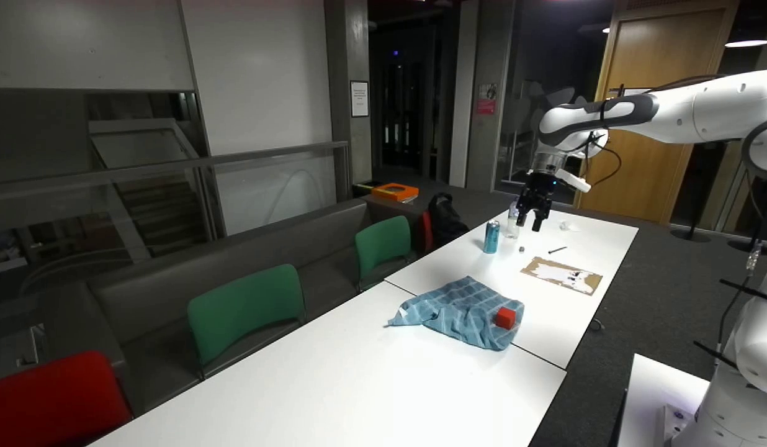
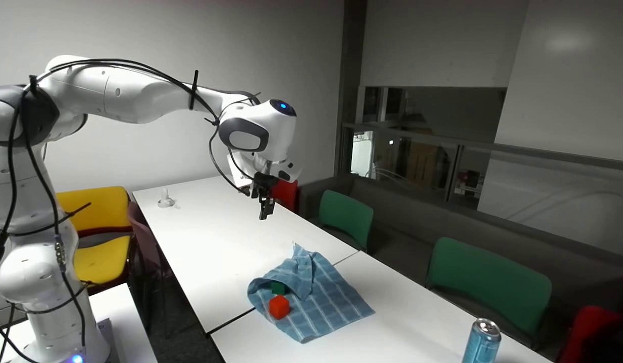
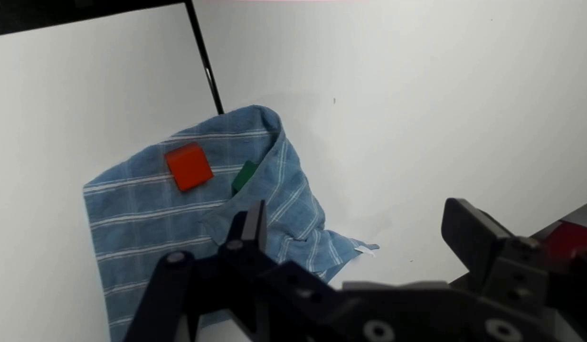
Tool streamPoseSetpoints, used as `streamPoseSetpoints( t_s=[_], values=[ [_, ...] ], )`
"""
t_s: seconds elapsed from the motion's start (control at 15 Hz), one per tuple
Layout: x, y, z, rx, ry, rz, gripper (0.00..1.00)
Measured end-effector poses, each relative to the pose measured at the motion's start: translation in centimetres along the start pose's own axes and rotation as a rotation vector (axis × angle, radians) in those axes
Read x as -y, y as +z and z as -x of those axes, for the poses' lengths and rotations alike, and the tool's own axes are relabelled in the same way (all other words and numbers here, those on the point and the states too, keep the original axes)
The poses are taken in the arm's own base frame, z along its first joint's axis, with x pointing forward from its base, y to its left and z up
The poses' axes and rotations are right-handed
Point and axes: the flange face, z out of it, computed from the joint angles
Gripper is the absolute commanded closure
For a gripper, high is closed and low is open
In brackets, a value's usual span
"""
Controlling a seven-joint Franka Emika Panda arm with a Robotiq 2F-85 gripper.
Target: Unfold the cloth on the table
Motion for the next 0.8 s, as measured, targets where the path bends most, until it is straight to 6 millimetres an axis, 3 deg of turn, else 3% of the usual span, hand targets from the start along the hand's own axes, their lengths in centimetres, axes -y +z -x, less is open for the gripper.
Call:
streamPoseSetpoints(
  t_s=[0.2,0.4,0.6,0.8],
  values=[
    [1.9,5.1,-1.9,-0.034,0.013,-0.096,0.00],
    [2.8,12.2,-3.5,-0.075,0.045,-0.192,0.00],
    [2.1,18.4,-3.9,-0.097,0.068,-0.227,0.00],
    [0.1,22.4,-3.6,-0.105,0.116,-0.233,0.00]
  ],
)
